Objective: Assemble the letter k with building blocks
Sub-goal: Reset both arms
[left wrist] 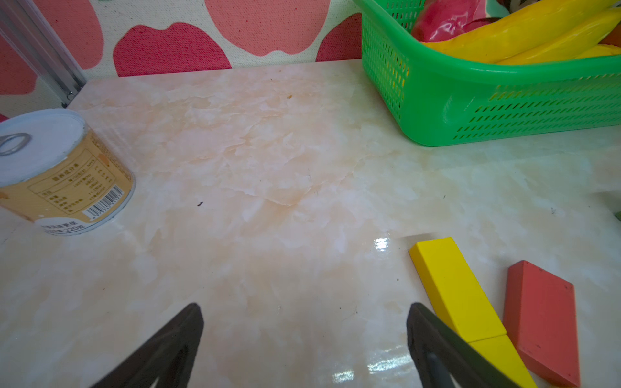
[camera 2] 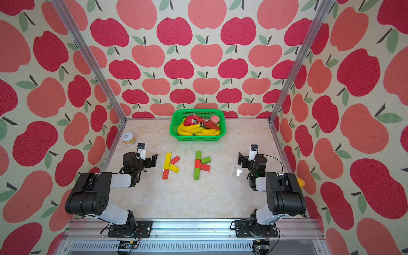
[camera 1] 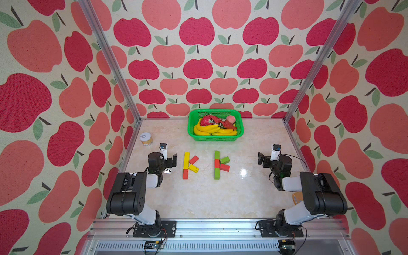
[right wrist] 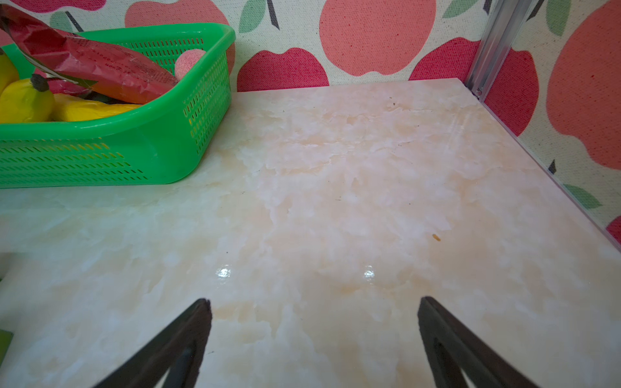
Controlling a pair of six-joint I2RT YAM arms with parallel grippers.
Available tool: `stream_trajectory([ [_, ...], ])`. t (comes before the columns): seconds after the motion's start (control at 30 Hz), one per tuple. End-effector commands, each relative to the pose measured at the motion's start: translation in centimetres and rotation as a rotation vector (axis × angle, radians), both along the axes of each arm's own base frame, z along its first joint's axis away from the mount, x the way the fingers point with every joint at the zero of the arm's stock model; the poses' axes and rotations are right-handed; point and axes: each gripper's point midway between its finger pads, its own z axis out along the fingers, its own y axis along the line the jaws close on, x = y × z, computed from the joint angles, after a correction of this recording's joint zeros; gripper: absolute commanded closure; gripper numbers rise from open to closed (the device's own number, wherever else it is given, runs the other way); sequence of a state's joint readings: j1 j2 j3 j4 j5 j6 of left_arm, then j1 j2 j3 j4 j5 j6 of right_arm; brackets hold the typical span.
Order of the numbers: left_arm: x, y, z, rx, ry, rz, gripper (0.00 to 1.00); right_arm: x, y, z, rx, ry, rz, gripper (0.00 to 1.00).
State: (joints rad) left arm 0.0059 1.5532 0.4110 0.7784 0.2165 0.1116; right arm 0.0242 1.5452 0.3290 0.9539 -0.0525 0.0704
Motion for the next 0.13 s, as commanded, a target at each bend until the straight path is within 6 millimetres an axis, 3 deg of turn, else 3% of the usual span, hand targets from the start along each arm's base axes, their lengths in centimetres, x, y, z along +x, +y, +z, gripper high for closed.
stream_trajectory([
  [0.0, 0.72, 0.06, 0.63, 0.003, -0.022, 0.010, 0.02, 0.57, -0.09, 0.73, -0.021, -0.028, -0.006, 0.01],
  [0.1, 0.73, 0.11, 0.62, 0.004, -0.022, 0.011, 0.02, 0.57, -0.09, 0.76, -0.021, -0.030, -0.006, 0.01],
])
